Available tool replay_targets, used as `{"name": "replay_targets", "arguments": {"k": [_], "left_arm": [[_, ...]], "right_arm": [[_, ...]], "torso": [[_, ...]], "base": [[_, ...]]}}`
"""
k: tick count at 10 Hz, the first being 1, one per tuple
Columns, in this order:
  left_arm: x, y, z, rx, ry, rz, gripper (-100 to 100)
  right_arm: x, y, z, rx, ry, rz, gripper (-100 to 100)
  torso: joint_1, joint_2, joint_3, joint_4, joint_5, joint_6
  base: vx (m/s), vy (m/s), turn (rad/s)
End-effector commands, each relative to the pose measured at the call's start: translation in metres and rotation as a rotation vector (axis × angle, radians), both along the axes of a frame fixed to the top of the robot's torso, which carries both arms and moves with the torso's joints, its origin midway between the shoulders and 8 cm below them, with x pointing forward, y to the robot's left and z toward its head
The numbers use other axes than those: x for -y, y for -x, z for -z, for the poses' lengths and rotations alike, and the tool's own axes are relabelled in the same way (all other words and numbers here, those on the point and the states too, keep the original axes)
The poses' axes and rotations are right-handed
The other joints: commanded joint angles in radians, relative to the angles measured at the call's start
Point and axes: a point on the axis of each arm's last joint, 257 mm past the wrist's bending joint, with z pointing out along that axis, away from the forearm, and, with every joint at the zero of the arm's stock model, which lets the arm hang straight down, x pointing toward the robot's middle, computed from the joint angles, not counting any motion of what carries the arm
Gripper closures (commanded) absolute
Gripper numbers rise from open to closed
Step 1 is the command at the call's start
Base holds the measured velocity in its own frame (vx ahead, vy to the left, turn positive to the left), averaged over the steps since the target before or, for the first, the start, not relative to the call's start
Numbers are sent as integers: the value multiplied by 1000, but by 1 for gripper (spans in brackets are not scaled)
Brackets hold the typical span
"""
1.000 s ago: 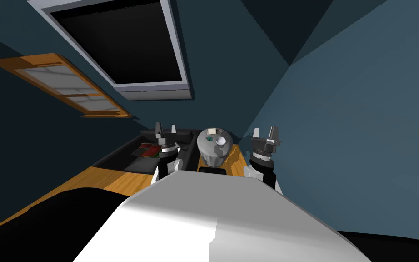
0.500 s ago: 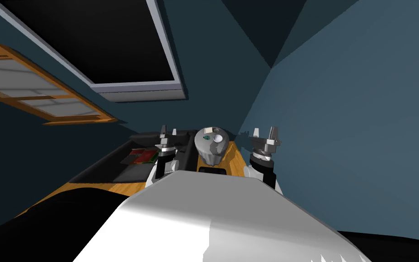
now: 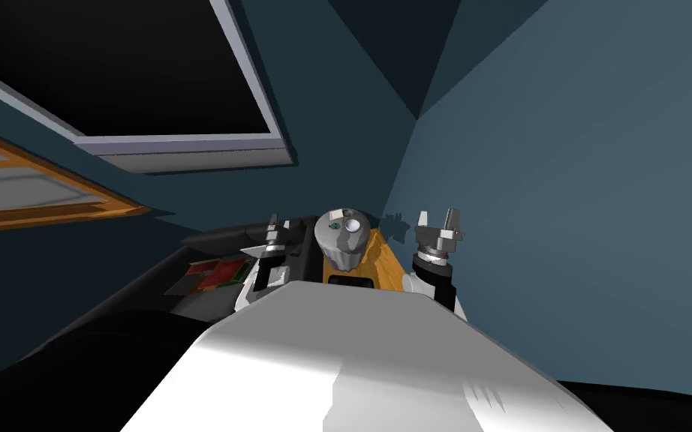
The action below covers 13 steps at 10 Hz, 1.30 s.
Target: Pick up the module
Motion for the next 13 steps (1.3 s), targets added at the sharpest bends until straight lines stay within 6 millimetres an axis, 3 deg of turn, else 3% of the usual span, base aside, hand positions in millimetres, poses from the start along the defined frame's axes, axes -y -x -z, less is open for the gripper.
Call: {"name": "replay_targets", "arguments": {"k": [1, 3, 4, 5, 6, 7, 8, 10, 12, 13], "left_arm": [[-18, 1, 8, -38, 5, -23, -100], [-59, 2, 43, -148, 22, -95, -100], [-60, 2, 47, -155, 25, -98, -100], [-83, 7, 67, -215, 39, -140, -100], [-83, 7, 67, -215, 39, -140, -100], [-105, 13, 85, -265, 52, -180, -100], [-106, 13, 88, -275, 56, -184, -100], [-150, 32, 123, -377, 89, -272, -100], [-153, 34, 130, -395, 97, -280, -100], [-175, 47, 149, -450, 119, -328, -100]], "right_arm": [[0, 0, 0, 0, 0, 0, 0], [0, 0, 0, 0, 0, 0, 0], [0, 0, 0, 0, 0, 0, 0], [0, 0, 0, 0, 0, 0, 0], [0, 0, 0, 0, 0, 0, 0], [0, 0, 0, 0, 0, 0, 0], [0, 0, 0, 0, 0, 0, 0], [0, 0, 0, 0, 0, 0, 0], [0, 0, 0, 0, 0, 0, 0], [0, 0, 0, 0, 0, 0, 0]], "torso": [[0, 0, 0, 0, 0, 0], [0, -1, -1, 0, 0, 0], [0, 0, 0, 0, 0, 0], [0, -1, 0, 0, 0, -1], [-1, -1, -1, 0, 0, 0], [-1, -2, -1, 0, 0, -1], [-1, -2, -1, 0, 0, 0], [-1, -2, -1, 0, 0, -1], [-1, -2, -1, 0, 0, -1], [-1, -3, -2, -1, 0, -2]], "base": [[-45, 28, -158], [-47, 20, -331], [-46, 16, -149], [-39, -1, -306], [-28, 3, -155], [-28, -6, -326], [-24, 4, -142], [-30, -5, -343], [-17, -2, -116], [-4, -18, -343]]}}
